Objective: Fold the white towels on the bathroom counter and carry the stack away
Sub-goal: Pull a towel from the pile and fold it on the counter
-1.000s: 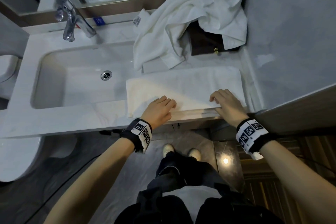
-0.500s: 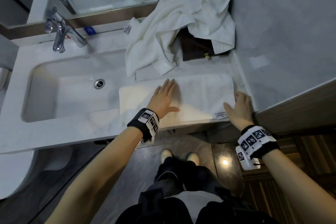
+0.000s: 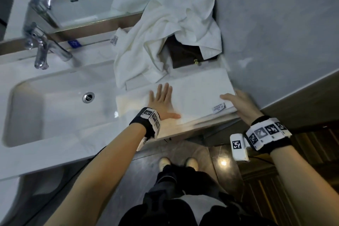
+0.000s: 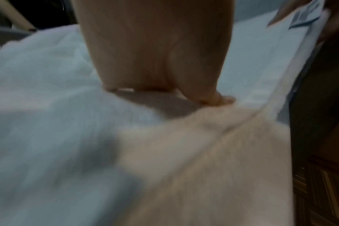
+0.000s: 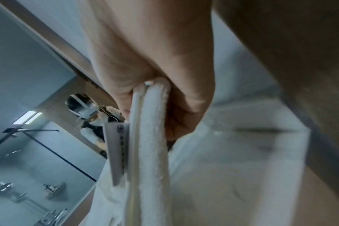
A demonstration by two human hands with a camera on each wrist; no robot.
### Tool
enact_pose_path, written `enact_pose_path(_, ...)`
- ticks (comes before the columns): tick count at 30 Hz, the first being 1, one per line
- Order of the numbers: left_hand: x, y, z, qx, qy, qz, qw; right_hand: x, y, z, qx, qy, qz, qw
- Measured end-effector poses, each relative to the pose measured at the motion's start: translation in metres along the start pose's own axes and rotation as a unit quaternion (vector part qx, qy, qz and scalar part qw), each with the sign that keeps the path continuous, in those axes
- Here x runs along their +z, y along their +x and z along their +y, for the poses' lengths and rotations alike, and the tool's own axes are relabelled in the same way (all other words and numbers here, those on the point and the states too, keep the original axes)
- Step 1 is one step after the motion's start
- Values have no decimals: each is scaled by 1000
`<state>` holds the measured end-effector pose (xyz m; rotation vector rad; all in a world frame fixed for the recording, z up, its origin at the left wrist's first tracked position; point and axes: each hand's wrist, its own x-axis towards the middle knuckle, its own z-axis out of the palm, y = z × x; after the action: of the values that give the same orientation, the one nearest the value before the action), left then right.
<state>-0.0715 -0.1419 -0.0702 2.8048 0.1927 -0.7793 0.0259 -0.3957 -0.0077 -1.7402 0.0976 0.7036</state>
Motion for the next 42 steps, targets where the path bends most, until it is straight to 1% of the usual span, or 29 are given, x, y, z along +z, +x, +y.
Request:
enact_pose_path(3, -2, 8, 20, 6, -30, 43, 999, -2, 1, -20, -64, -20, 34, 997)
enact_pose_path(5, -7, 8, 24, 25, -48, 49, 997, -1, 2, -30, -81, -48, 35, 995)
enact_pose_path(6, -10, 5, 21, 28, -72, 61, 995, 1, 1, -33, -84, -63, 33, 994)
enact_pose_path(7, -13, 2, 15, 23, -95, 92, 991, 4, 1, -35, -88, -75, 31, 993)
enact_pose_path(9, -18, -9, -5, -20, -121, 191, 974, 9, -2, -39, -99, -78, 28, 992)
enact_pose_path(10, -19, -19, -21, -65, -142, 243, 957, 16, -3, -43, -104, -70, 20, 992)
enact_pose_path(11, -17, -28, -36, -122, -174, 277, 937, 23, -5, -46, -109, -65, 12, 992)
enact_pose_path(12, -15, -37, -52, -182, -217, 288, 915, 30, -7, -50, -116, -65, 3, 991)
enact_pose_path(13, -11, -44, -67, -237, -270, 273, 892, 39, -9, -54, -122, -71, -9, 990)
enact_pose_path(14, -7, -49, -81, -279, -333, 243, 867, 50, -11, -59, -130, -82, -25, 988)
enact_pose_path(15, -2, -52, -93, -301, -401, 207, 840, 61, -12, -62, -137, -95, -41, 985)
enact_pose_path(16, 1, -54, -100, -300, -464, 170, 816, 71, -14, -65, -145, -109, -58, 982)
enact_pose_path(17, 4, -58, -105, -290, -511, 139, 797, 86, -15, -67, -155, -122, -82, 977)
enact_pose_path(18, 5, -61, -108, -277, -534, 123, 790, 101, -17, -69, -164, -133, -103, 972)
enact_pose_path(19, 7, -64, -109, -271, -545, 124, 783, 116, -19, -69, -171, -145, -120, 967)
enact_pose_path(22, 14, -68, -114, -281, -585, 148, 746, 163, -22, -63, -177, -199, -159, 951)
enact_pose_path(26, 19, -69, -115, -282, -598, 164, 732, 211, -25, -41, -171, -277, -190, 926)
enact_pose_path(30, 22, -74, -115, -265, -619, 191, 715, 245, -27, -20, -174, -345, -187, 903)
enact_pose_path(31, 22, -75, -114, -261, -618, 201, 714, 250, -28, -15, -172, -364, -190, 895)
enact_pose_path(32, 23, -76, -113, -258, -613, 210, 716, 255, -29, -9, -169, -382, -199, 886)
enact_pose_path(34, 22, -77, -112, -254, -591, 223, 733, 259, -30, 0, -164, -405, -221, 872)
enact_pose_path(36, 21, -78, -111, -243, -579, 225, 745, 259, -30, 4, -162, -401, -248, 867)
enact_pose_path(37, 20, -79, -111, -236, -581, 221, 747, 257, -30, 4, -158, -394, -271, 864)
enact_pose_path(39, 14, -80, -110, -229, -582, 211, 751, 248, -28, -1, -151, -380, -340, 847)
enact_pose_path(40, 11, -81, -109, -231, -569, 215, 759, 240, -26, -3, -154, -368, -368, 840)
enact_pose_path(41, 7, -82, -107, -238, -534, 240, 775, 231, -23, -5, -167, -346, -371, 846)
enact_pose_path(42, 2, -83, -105, -242, -483, 280, 794, 220, -18, -8, -188, -310, -340, 868)
